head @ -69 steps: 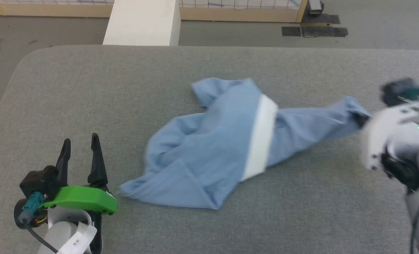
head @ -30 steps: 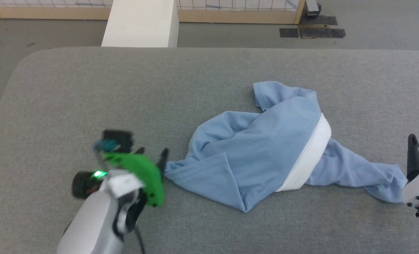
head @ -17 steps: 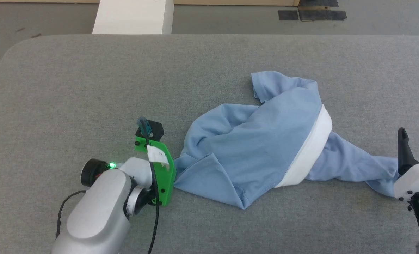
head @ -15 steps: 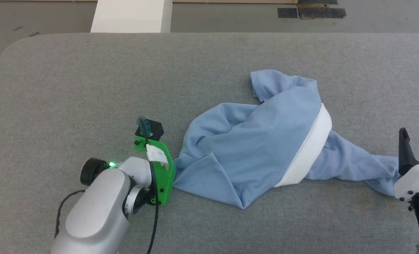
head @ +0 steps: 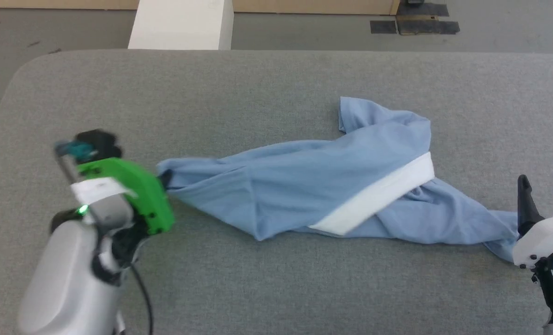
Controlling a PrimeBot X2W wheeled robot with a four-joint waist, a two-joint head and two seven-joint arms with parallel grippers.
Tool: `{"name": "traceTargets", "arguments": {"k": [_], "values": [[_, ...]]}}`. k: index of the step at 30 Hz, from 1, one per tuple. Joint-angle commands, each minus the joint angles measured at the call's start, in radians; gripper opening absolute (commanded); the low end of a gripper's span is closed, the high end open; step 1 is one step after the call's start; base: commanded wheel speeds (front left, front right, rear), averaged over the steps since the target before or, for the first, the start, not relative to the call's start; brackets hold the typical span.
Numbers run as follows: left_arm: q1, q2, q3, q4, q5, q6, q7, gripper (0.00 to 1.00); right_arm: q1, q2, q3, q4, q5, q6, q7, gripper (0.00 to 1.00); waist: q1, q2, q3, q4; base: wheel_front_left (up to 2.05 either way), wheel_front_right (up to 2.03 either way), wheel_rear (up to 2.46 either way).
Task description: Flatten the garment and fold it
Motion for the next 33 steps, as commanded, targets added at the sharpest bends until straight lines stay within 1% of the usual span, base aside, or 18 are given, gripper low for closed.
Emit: {"name": "traceTargets", "arguments": {"k": [1, 4, 6, 8, 11, 12, 13, 15, 17, 19, 20, 22, 23, 25, 26, 29, 31, 33], "values": [[0.055, 0.018, 0.029, -0.016, -0.011, 0.028, -0.006, 0.00, 0.002, 0.002, 0.007, 0.004, -0.003, -0.002, -0.003, 1.00, 0.0000, 0.0000, -0.008, 0.008, 0.00, 0.00, 0.00], [0.153, 0.024, 0.070, -0.023, -0.044, 0.068, 0.008, 0.00, 0.002, 0.002, 0.017, 0.009, -0.001, -0.002, 0.000, 1.00, 0.0000, 0.0000, -0.010, 0.010, 0.00, 0.00, 0.00], [0.210, 0.012, 0.076, 0.001, -0.071, 0.078, 0.027, 0.00, 0.001, 0.002, 0.020, 0.012, 0.001, -0.002, 0.000, 1.00, 0.0000, 0.0000, -0.009, 0.012, 0.00, 0.00, 0.00], [0.250, -0.004, 0.073, 0.036, -0.095, 0.079, 0.045, 0.00, 0.000, 0.002, 0.024, 0.013, 0.001, -0.002, 0.002, 1.00, 0.0000, 0.0000, -0.006, 0.015, 0.00, 0.00, 0.00], [0.265, -0.029, 0.081, 0.067, -0.120, 0.068, 0.027, 0.00, -0.003, 0.002, 0.028, 0.014, 0.001, -0.002, 0.005, 1.00, 0.0000, 0.0000, -0.005, 0.020, 0.00, 0.00, 0.00], [0.260, -0.038, 0.087, 0.070, -0.129, 0.059, 0.010, 0.24, -0.003, 0.002, 0.029, 0.014, -0.001, -0.002, 0.006, 1.00, 0.0000, 0.0000, -0.006, 0.023, 0.00, 0.00, 0.00], [0.255, -0.042, 0.092, 0.070, -0.133, 0.053, -0.002, 1.00, -0.003, 0.002, 0.030, 0.013, -0.002, -0.002, 0.007, 1.00, 0.0000, 0.0000, -0.006, 0.025, 0.00, 0.00, 0.00], [0.240, -0.051, 0.116, 0.057, -0.146, 0.039, -0.046, 1.00, -0.004, 0.002, 0.034, 0.010, -0.005, -0.002, 0.011, 1.00, 0.0000, 0.0000, -0.008, 0.027, 0.00, 0.00, 0.00], [0.225, -0.051, 0.144, 0.020, -0.146, 0.011, -0.117, 1.00, -0.006, 0.002, 0.041, 0.008, -0.007, -0.002, 0.013, 1.00, 0.0000, 0.0000, -0.010, 0.028, 0.00, 0.00, 0.00], [0.212, -0.050, 0.184, -0.030, -0.133, -0.030, -0.240, 1.00, -0.008, 0.002, 0.051, 0.006, -0.006, -0.002, 0.015, 1.00, 0.0000, 0.0000, -0.011, 0.027, 0.00, 0.00, 0.00], [0.214, -0.032, 0.189, -0.049, -0.097, -0.052, -0.302, 1.00, -0.010, 0.002, 0.057, 0.006, -0.005, -0.002, 0.016, 1.00, 0.0000, 0.0000, -0.011, 0.026, 0.00, 0.00, 0.00], [0.219, -0.027, 0.208, -0.080, -0.054, -0.087, -0.432, 1.00, -0.014, 0.002, 0.065, 0.006, -0.004, -0.002, 0.016, 1.00, 0.0000, 0.0000, -0.010, 0.025, 0.00, 0.00, 0.00], [0.225, -0.014, 0.208, -0.087, -0.012, -0.095, -0.489, 1.00, -0.016, 0.002, 0.067, 0.007, -0.004, -0.002, 0.016, 1.00, 0.0000, 0.0000, -0.009, 0.024, 0.00, 0.00, 0.00], [0.246, -0.018, 0.197, -0.088, 0.032, -0.117, -0.581, 1.00, -0.021, 0.002, 0.075, 0.010, -0.003, -0.002, 0.016, 1.00, 0.0000, 0.0000, -0.008, 0.023, 0.00, 0.00, 0.00], [0.254, -0.020, 0.194, -0.087, 0.064, -0.120, -0.639, 1.00, -0.024, 0.002, 0.080, 0.012, -0.003, -0.002, 0.017, 1.00, 0.0000, 0.0000, -0.007, 0.023, 0.00, 0.00, 0.00], [0.276, -0.038, 0.175, -0.069, 0.124, -0.121, -0.754, 1.00, -0.036, 0.000, 0.102, 0.018, -0.008, -0.002, 0.030, 1.00, 0.0000, 0.0000, -0.002, 0.024, 0.00, 0.00, 0.00], [0.282, -0.049, 0.160, -0.054, 0.159, -0.119, -0.812, 1.00, -0.059, -0.011, 0.132, 0.022, -0.010, -0.002, 0.051, 1.00, 0.0000, 0.0000, 0.007, 0.025, 0.00, 0.00, 0.00], [0.279, -0.061, 0.151, -0.047, 0.177, -0.119, -0.837, 1.00, -0.093, -0.026, 0.168, 0.033, -0.008, -0.002, 0.084, 1.00, 0.0000, 0.0000, 0.020, 0.026, 0.00, 0.00, 0.00]]}}
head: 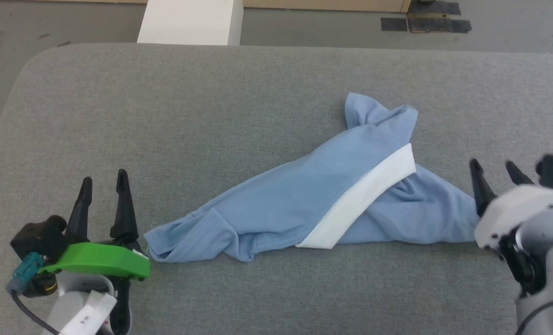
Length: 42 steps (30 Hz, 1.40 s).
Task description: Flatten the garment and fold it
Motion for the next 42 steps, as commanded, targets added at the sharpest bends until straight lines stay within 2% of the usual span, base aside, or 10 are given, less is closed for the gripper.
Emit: {"name": "traceTargets", "arguments": {"k": [1, 16, 22, 29, 30, 31, 32, 37, 42], "values": [[0.000, -0.008, -0.002, 0.003, 0.021, 0.000, -0.015, 1.00, -0.042, -0.014, 0.025, 0.010, 0.003, -0.002, 0.026, 1.00, 0.0000, -0.0001, 0.017, 0.003, 0.00, 0.00, 0.00], [-0.123, -0.032, -0.059, -0.004, 0.104, -0.013, -0.043, 1.00, -0.512, -0.154, 0.327, 0.262, -0.017, -0.002, 0.432, 1.00, 0.0000, -0.0001, 0.195, 0.079, 0.00, 0.00, 0.00], [-0.149, -0.051, -0.071, 0.012, 0.107, -0.024, -0.045, 1.00, -0.593, -0.196, 0.453, 0.334, -0.010, -0.002, 0.537, 1.00, 0.0000, -0.0001, 0.240, 0.104, 0.00, 0.00, 0.00], [-0.163, -0.065, -0.074, 0.030, 0.111, -0.035, -0.047, 1.00, -0.602, -0.220, 0.562, 0.393, 0.044, -0.002, 0.580, 1.00, 0.0000, -0.0001, 0.261, 0.116, 0.00, 0.00, 0.00], [-0.165, -0.066, -0.074, 0.034, 0.112, -0.037, -0.047, 1.00, -0.599, -0.223, 0.574, 0.401, 0.058, -0.002, 0.589, 0.46, 0.0000, -0.0001, 0.260, 0.115, 0.00, 0.00, 0.00], [-0.166, -0.067, -0.073, 0.038, 0.112, -0.039, -0.047, 1.00, -0.597, -0.227, 0.583, 0.404, 0.068, -0.002, 0.592, 0.11, 0.0000, -0.0001, 0.258, 0.114, 0.00, 0.00, 0.00], [-0.166, -0.067, -0.071, 0.042, 0.113, -0.041, -0.047, 1.00, -0.597, -0.233, 0.591, 0.405, 0.080, -0.002, 0.590, 0.00, 0.0000, -0.0001, 0.254, 0.111, 0.00, 0.00, 0.00], [-0.164, -0.059, -0.062, 0.054, 0.119, -0.045, -0.048, 1.00, -0.607, -0.257, 0.564, 0.405, 0.108, -0.002, 0.545, 0.00, 0.0000, -0.0001, 0.215, 0.085, 0.00, 0.00, 0.00], [-0.143, -0.046, -0.051, 0.053, 0.123, -0.041, -0.048, 1.00, -0.617, -0.258, 0.462, 0.390, 0.110, -0.002, 0.449, 0.00, 0.0000, -0.0001, 0.153, 0.041, 0.00, 0.00, 0.00]]}}
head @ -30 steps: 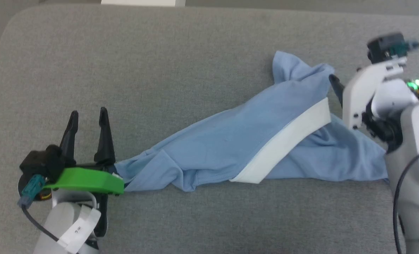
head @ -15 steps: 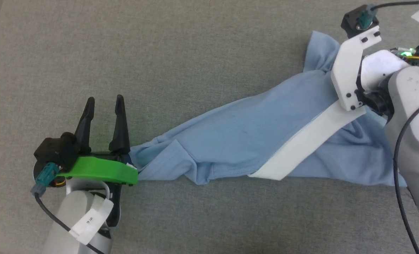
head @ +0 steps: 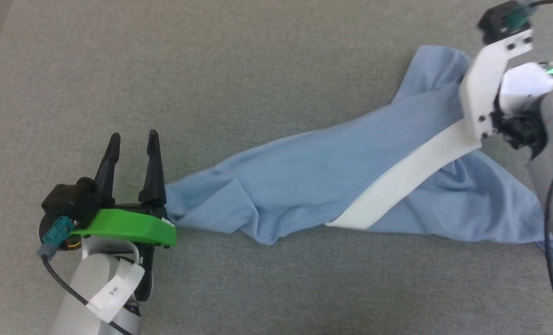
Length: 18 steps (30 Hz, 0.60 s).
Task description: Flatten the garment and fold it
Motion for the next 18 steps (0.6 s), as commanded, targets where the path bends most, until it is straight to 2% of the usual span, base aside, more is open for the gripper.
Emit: {"name": "traceTargets", "arguments": {"k": [1, 6, 10, 13, 18], "values": [[0.007, 0.012, 0.006, 0.001, 0.011, -0.002, -0.007, 1.00, 0.011, -0.007, -0.029, -0.007, 0.000, -0.002, -0.024, 0.00, -0.0001, 0.0000, -0.056, -0.049, 0.00, 0.00, 0.00], [0.028, 0.023, 0.012, -0.011, 0.008, 0.004, -0.002, 1.00, 0.070, -0.028, -0.171, -0.063, -0.010, -0.002, -0.081, 0.00, -0.0001, 0.0000, -0.104, -0.091, 0.00, 0.00, 0.00], [0.040, 0.029, 0.012, -0.024, 0.005, 0.009, 0.007, 1.00, 0.199, -0.027, -0.310, -0.140, -0.023, -0.002, -0.101, 0.00, -0.0001, 0.0000, -0.123, -0.110, 0.00, 0.00, 0.00], [0.046, 0.032, 0.012, -0.033, 0.001, 0.012, 0.014, 1.00, 0.342, 0.012, -0.377, -0.197, -0.012, -0.002, -0.082, 0.00, -0.0001, 0.0000, -0.130, -0.119, 0.00, 0.00, 0.00], [0.049, 0.032, 0.008, -0.037, -0.006, 0.013, 0.023, 1.00, 0.546, 0.118, -0.406, -0.275, 0.017, -0.002, -0.046, 0.00, -0.0001, 0.0000, -0.131, -0.123, 0.00, 0.00, 0.00]]}}
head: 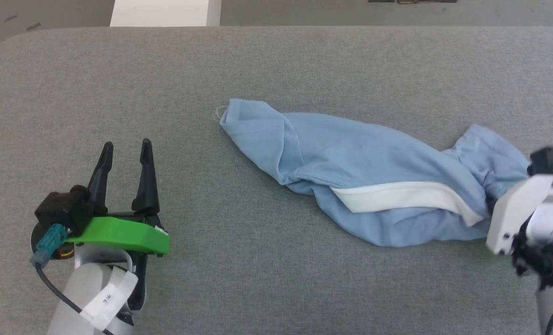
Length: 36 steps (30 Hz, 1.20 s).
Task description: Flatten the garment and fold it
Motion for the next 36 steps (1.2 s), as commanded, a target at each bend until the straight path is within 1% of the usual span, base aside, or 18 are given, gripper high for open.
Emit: {"name": "traceTargets", "arguments": {"k": [1, 4, 5, 6, 10, 13, 16, 22, 25, 27, 31, 36], "values": [[0.008, 0.007, -0.003, -0.002, -0.003, 0.005, 0.001, 1.00, 0.037, 0.027, -0.001, -0.016, 0.011, -0.002, 0.006, 0.00, 0.0001, 0.0000, -0.003, -0.002, 0.00, 0.00, 0.00], [0.006, 0.006, -0.007, 0.001, -0.007, 0.006, 0.004, 1.00, 0.084, 0.067, -0.020, -0.032, 0.015, -0.002, -0.007, 0.00, 0.0001, 0.0000, -0.007, 0.001, 0.00, 0.00, 0.00], [0.007, 0.006, -0.008, 0.003, -0.008, 0.006, 0.005, 1.00, 0.093, 0.074, -0.025, -0.041, 0.012, -0.002, -0.022, 0.48, 0.0001, 0.0000, -0.011, 0.002, 0.00, 0.00, 0.00], [0.008, 0.006, -0.009, 0.004, -0.009, 0.006, 0.005, 1.00, 0.098, 0.080, -0.034, -0.048, 0.014, -0.002, -0.039, 1.00, 0.0001, 0.0000, -0.015, 0.003, 0.00, 0.00, 0.00], [0.015, 0.008, -0.011, 0.012, -0.014, 0.008, 0.009, 1.00, 0.109, 0.102, -0.107, -0.104, 0.012, -0.002, -0.148, 1.00, 0.0001, 0.0000, -0.037, 0.009, 0.00, 0.00, 0.00], [0.023, 0.006, -0.013, 0.013, -0.018, 0.010, 0.011, 1.00, 0.119, 0.127, -0.185, -0.164, 0.015, -0.002, -0.262, 1.00, 0.0001, 0.0000, -0.056, 0.014, 0.00, 0.00, 0.00], [0.036, 0.004, -0.015, 0.013, -0.023, 0.013, 0.015, 1.00, 0.140, 0.147, -0.251, -0.203, 0.002, -0.002, -0.346, 1.00, 0.0001, 0.0000, -0.072, 0.015, 0.00, 0.00, 0.00], [0.050, 0.002, -0.021, 0.016, -0.034, 0.017, 0.031, 1.00, 0.171, 0.162, -0.287, -0.215, -0.005, -0.002, -0.395, 1.00, 0.0001, 0.0000, -0.088, 0.008, 0.00, 0.00, 0.00], [0.033, -0.008, -0.043, 0.020, -0.039, 0.017, 0.070, 1.00, 0.173, 0.164, -0.296, -0.216, -0.008, -0.002, -0.401, 1.00, 0.0001, 0.0000, -0.084, 0.005, 0.00, 0.00, 0.00], [-0.008, -0.019, -0.073, 0.024, -0.037, 0.016, 0.121, 1.00, 0.171, 0.165, -0.300, -0.220, -0.011, -0.002, -0.401, 1.00, 0.0001, 0.0000, -0.076, 0.009, 0.00, 0.00, 0.00], [-0.149, -0.044, -0.153, 0.067, -0.029, 0.002, 0.282, 1.00, 0.158, 0.165, -0.295, -0.226, -0.011, -0.002, -0.397, 1.00, 0.0001, 0.0000, -0.054, 0.007, 0.00, 0.00, 0.00], [-0.344, -0.077, -0.258, 0.171, -0.026, -0.021, 0.551, 1.00, 0.139, 0.165, -0.273, -0.221, -0.013, -0.002, -0.392, 1.00, 0.0001, 0.0000, -0.028, -0.012, 0.00, 0.00, 0.00]]}}
